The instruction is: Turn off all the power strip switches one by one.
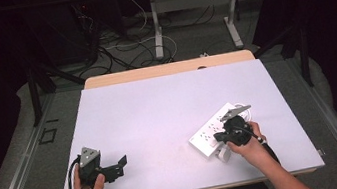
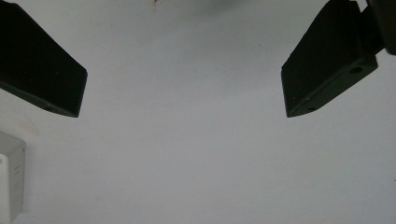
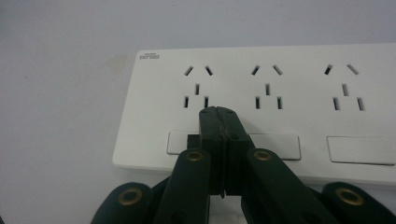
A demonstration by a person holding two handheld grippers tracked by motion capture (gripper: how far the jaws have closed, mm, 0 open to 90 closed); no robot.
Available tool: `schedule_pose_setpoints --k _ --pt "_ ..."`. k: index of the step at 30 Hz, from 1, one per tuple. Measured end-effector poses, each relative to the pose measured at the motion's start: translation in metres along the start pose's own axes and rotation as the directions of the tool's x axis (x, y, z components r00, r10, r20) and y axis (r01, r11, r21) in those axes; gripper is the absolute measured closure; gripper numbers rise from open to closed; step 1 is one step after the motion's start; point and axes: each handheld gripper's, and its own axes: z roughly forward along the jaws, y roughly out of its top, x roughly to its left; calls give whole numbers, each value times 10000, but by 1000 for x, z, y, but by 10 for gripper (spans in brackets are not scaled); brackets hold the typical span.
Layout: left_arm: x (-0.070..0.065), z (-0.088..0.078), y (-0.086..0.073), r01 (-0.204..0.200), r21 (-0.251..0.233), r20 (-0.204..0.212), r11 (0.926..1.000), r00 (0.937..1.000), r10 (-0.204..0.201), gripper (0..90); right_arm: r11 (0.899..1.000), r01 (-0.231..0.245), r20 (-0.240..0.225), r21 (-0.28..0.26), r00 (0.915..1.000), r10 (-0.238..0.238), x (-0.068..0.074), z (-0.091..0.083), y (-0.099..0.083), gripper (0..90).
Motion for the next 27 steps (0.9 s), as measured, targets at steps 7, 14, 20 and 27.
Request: schedule_pose_setpoints --k 7,14,20,27 --pt "0 0 0 55 -21 -2 10000 10000 -55 3 10000 72 -104 7 9999 -72 3 2 0 900" --pt "0 0 0 57 -31 -9 10000 10000 -57 3 9996 283 -203 -25 9994 -284 9 2 0 900" --pt "0 0 0 62 -33 -11 10000 10000 -62 3 9992 387 -235 -38 9990 -388 12 1 2 900" --pt "0 0 0 53 -29 -6 10000 10000 -54 3 9993 362 -291 19 9989 -362 15 3 2 900"
